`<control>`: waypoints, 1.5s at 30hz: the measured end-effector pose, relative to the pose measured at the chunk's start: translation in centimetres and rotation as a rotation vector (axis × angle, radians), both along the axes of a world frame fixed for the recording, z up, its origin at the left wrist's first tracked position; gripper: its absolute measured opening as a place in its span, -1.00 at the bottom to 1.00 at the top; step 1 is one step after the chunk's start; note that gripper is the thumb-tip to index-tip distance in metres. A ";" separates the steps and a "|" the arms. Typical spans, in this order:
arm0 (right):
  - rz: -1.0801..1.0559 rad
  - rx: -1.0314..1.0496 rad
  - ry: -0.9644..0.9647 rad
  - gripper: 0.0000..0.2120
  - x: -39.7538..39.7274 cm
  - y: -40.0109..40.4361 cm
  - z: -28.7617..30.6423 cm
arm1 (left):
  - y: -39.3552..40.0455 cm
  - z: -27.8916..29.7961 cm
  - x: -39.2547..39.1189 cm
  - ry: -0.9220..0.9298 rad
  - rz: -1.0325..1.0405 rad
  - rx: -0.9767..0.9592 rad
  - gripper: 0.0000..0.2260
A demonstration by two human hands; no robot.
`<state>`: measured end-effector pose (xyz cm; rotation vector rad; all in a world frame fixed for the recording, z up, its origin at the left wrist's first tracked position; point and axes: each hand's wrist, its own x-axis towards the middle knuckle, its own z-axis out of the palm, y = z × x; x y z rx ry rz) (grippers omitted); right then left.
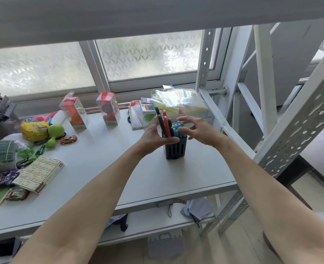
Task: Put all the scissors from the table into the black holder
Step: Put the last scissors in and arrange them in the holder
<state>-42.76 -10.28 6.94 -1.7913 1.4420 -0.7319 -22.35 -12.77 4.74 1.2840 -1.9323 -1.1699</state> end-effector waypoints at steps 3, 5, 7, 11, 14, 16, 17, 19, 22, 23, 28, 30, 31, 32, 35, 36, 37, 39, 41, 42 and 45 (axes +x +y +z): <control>-0.017 -0.021 -0.021 -0.58 -0.1 0.2 -0.4 | -0.6 0.7 -0.2 -0.052 -0.024 0.029 -0.21; -0.023 -0.014 -0.027 -0.58 -0.4 0.2 -0.6 | -0.8 0.8 -0.3 -0.061 -0.040 0.027 -0.19; -0.016 0.002 -0.030 -0.58 -0.5 0.4 -0.7 | -0.8 0.5 -0.4 -0.051 -0.051 0.021 -0.22; -0.026 -0.021 -0.031 -0.56 -0.1 0.7 -0.7 | -0.7 0.0 -0.3 -0.031 -0.050 0.015 -0.32; -0.052 -0.004 -0.053 -0.49 0.2 0.6 -0.9 | -0.6 0.5 -0.3 -0.050 -0.076 0.000 -0.36; -0.068 0.034 -0.082 -0.48 0.2 0.7 -1.1 | -0.2 0.6 -0.1 -0.026 -0.060 -0.040 -0.26; -0.068 0.061 -0.090 -0.49 0.2 0.8 -1.2 | 0.1 0.7 0.1 -0.010 -0.044 -0.047 -0.18; -0.060 0.106 -0.111 -0.52 0.1 1.0 -1.5 | 0.4 0.7 0.7 0.012 -0.040 -0.021 -0.08; -0.070 0.107 -0.148 -0.57 0.2 1.0 -1.7 | 0.6 1.1 1.3 -0.012 -0.059 0.015 -0.22; -0.070 0.102 -0.156 -0.58 0.3 1.0 -1.7 | 0.6 1.1 1.4 -0.008 -0.055 0.023 -0.26; -0.077 0.077 -0.141 -0.60 0.2 1.1 -2.0 | 0.5 0.9 1.2 0.021 -0.020 0.046 -0.11; -0.073 0.073 -0.124 -0.59 0.1 1.2 -2.1 | 0.4 1.2 0.9 -0.005 -0.038 0.063 -0.19; -0.073 0.069 -0.117 -0.58 0.2 1.3 -2.2 | 0.4 1.5 0.7 -0.013 -0.053 0.086 -0.24; -0.077 0.061 -0.112 -0.57 0.2 1.4 -2.3 | 0.3 1.7 0.6 -0.011 -0.063 0.112 -0.27; -0.082 0.033 -0.106 -0.49 0.2 1.8 -2.7 | 0.0 2.1 0.6 -0.024 -0.068 0.164 -0.29; -0.085 0.033 -0.109 -0.44 0.2 2.0 -2.9 | 0.0 2.1 0.7 -0.048 -0.065 0.165 -0.31; -0.093 0.039 -0.116 -0.39 0.2 2.1 -3.0 | 0.0 2.1 0.8 -0.084 -0.061 0.155 -0.32; -0.113 0.060 -0.135 -0.30 0.2 2.4 -3.2 | 0.4 1.8 1.1 -0.137 -0.062 0.119 -0.30; -0.123 0.074 -0.160 -0.26 0.3 2.5 -3.3 | 0.6 1.1 1.4 -0.084 -0.059 0.083 -0.15; -0.123 0.072 -0.165 -0.26 0.3 2.6 -3.4 | 0.7 0.9 1.6 -0.046 -0.043 0.060 -0.06; -0.134 0.000 -0.159 -0.38 0.6 2.9 -3.2 | 1.2 1.5 2.1 0.089 0.002 -0.003 -0.05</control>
